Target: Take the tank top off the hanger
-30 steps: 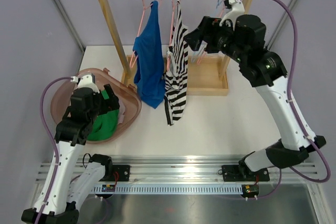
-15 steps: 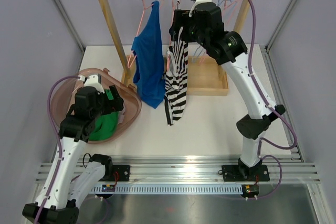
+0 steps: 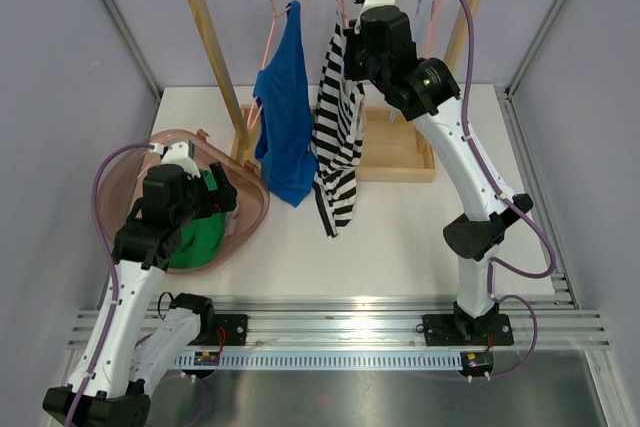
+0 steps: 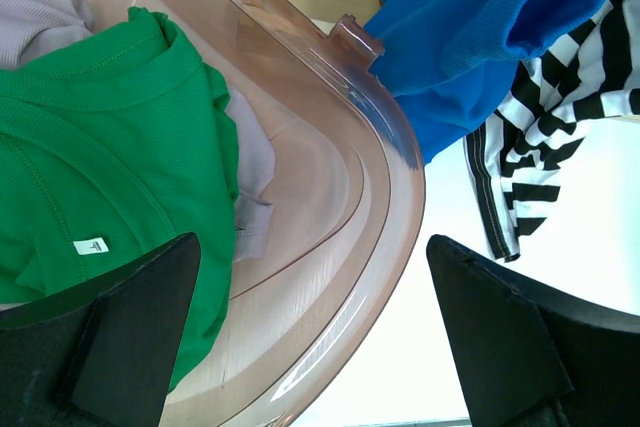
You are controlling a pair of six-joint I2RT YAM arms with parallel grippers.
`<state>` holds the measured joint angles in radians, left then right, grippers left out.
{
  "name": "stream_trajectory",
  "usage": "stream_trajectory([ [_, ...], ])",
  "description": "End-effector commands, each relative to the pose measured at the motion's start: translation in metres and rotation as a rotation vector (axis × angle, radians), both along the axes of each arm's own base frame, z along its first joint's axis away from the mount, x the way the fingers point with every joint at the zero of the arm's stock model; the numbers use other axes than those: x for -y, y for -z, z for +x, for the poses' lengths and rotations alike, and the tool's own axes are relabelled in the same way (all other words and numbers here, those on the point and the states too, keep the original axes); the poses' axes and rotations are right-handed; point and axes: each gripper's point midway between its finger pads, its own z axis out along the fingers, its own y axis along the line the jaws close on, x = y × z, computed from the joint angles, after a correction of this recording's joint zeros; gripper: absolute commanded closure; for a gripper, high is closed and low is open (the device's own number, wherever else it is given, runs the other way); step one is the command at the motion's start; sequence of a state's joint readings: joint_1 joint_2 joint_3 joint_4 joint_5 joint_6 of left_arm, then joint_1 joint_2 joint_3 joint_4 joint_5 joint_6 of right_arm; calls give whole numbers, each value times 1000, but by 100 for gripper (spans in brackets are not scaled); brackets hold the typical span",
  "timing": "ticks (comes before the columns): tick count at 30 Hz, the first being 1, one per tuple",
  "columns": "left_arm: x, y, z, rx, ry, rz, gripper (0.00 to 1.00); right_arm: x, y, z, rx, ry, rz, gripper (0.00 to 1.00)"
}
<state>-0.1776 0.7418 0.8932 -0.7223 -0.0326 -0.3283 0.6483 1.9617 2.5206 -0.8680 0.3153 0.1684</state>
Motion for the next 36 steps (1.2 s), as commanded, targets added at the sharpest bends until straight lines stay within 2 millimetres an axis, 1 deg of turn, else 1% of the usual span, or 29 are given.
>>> stream_trajectory([
  [1, 5, -9, 7, 47, 33, -5, 1, 6, -22, -2, 63, 21, -2, 99],
  [2, 9, -9, 6, 47, 54, -18, 1, 7, -27, -4, 72, 18, 5, 100],
  [3, 10, -9, 6, 47, 56, -19, 1, 7, -30, -6, 77, 12, 8, 100],
  [7, 9, -13, 5, 60, 54, -20, 1, 14, -56, -13, 137, 7, 42, 100],
  [8, 8, -13, 5, 64, 48, -17, 1, 17, -65, -18, 156, 7, 53, 100],
  [10, 7, -18, 3, 85, 46, -21, 1, 21, -76, -22, 178, 8, 69, 100],
  [12, 10, -22, 1, 105, 57, -32, 1, 27, -92, -33, 206, 5, 95, 100],
  [13, 11, -23, 1, 110, 66, -38, 1, 26, -92, -33, 205, -1, 97, 100],
  [15, 17, -26, 0, 117, 97, -53, 1, 30, -102, -41, 218, -9, 121, 100],
  [16, 20, -28, 0, 124, 110, -59, 1, 30, -103, -43, 221, -14, 126, 100],
  [17, 24, -31, -1, 132, 125, -67, 1, 33, -110, -49, 232, -22, 140, 100],
  [19, 31, -37, -3, 144, 157, -72, 1, 34, -113, -54, 234, -32, 148, 100],
  [20, 32, -45, -3, 161, 153, -69, 1, 35, -118, -60, 240, -45, 159, 100],
  [21, 39, -49, -6, 168, 179, -66, 1, 36, -116, -63, 228, -50, 163, 100],
  [22, 39, -61, -8, 188, 172, -64, 1, 39, -119, -69, 228, -55, 169, 100],
  [23, 44, -68, -10, 197, 187, -67, 1, 38, -119, -74, 219, -72, 174, 100],
  [24, 50, -73, -13, 208, 204, -62, 1, 38, -109, -76, 187, -77, 167, 100],
  [25, 50, -81, -14, 219, 191, -59, 1, 45, -115, -87, 191, -82, 180, 100],
  [26, 54, -97, -16, 251, 199, -71, 1, 45, -112, -93, 176, -96, 190, 100],
  [27, 66, -107, -22, 268, 243, -83, 1, 46, -111, -99, 170, -110, 198, 100],
  [28, 68, -114, -23, 280, 235, -87, 1, 50, -102, -110, 146, -124, 193, 100],
  [29, 75, -130, -24, 305, 250, -103, 1, 48, -97, -119, 130, -162, 201, 100],
  [30, 87, -135, -29, 309, 296, -113, 1, 45, -77, -121, 82, -175, 189, 100],
  [31, 91, -141, -28, 321, 294, -117, 1, 54, -85, -139, 98, -193, 211, 100],
  [32, 100, -144, -25, 314, 312, -114, 1, 53, -80, -149, 80, -226, 221, 100],
  [33, 112, -154, -30, 331, 347, -129, 1, 52, -60, -153, 34, -238, 205, 100],
  [34, 116, -160, -27, 349, 335, -130, 1, 61, -68, -171, 54, -258, 230, 100],
  [35, 123, -163, -26, 354, 347, -129, 1, 61, -63, -181, 40, -289, 239, 100],
  [36, 138, -167, -27, 356, 382, -131, 1, 58, -46, -189, -7, -322, 227, 100],
])
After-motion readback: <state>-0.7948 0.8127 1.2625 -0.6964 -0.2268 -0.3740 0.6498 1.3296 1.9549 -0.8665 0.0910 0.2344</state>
